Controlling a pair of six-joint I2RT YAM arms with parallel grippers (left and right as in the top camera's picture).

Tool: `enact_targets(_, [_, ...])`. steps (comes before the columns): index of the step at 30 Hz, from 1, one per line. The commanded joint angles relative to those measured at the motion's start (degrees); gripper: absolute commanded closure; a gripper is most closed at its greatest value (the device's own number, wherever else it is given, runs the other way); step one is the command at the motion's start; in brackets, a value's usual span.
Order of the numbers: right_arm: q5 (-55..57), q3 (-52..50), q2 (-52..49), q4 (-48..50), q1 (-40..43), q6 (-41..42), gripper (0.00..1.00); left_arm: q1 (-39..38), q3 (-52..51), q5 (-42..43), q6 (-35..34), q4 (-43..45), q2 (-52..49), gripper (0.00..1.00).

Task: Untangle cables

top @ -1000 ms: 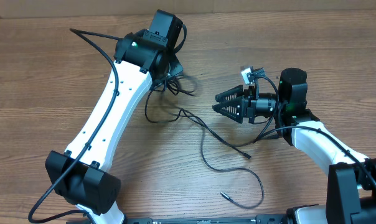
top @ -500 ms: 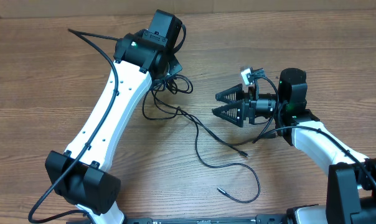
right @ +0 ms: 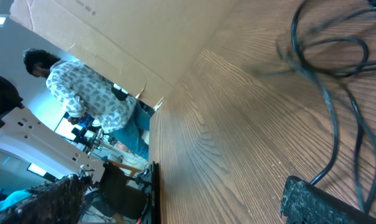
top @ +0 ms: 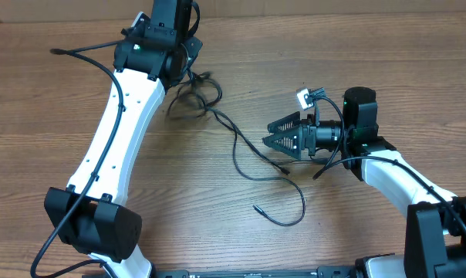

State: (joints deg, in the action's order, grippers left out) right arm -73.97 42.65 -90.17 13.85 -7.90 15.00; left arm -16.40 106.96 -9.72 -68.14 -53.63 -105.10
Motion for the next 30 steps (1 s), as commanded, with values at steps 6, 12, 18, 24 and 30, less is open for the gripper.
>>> enact_targets(6, [1.27, 0.17, 0.46, -0.61, 0.09, -0.11, 0.00, -0.11, 0.81, -1.95, 2.34, 0.24, 1.33, 0.07])
enact_targets(12, [1.25, 0.17, 0.46, -0.79, 0.09, -0.09, 0.00, -0.11, 0.81, -6.67, 17.35, -4.76, 1.33, 0.00])
enact_targets(18, [1.25, 0.17, 0.46, -0.79, 0.09, -0.09, 0.00, -0.11, 0.76, -6.75, 30.56, -15.23, 1.33, 0.00])
enact_targets(24, [4.81, 0.17, 0.46, -1.20, 0.09, -0.04, 0.00, -0.11, -3.17, -6.71, 36.24, -22.08, 1.33, 0.00])
enact_targets(30, [5.44, 0.17, 0.46, -1.16, 0.09, -0.09, 0.00, -0.17, -13.84, -4.28, 46.14, -19.76, 1.33, 0.00])
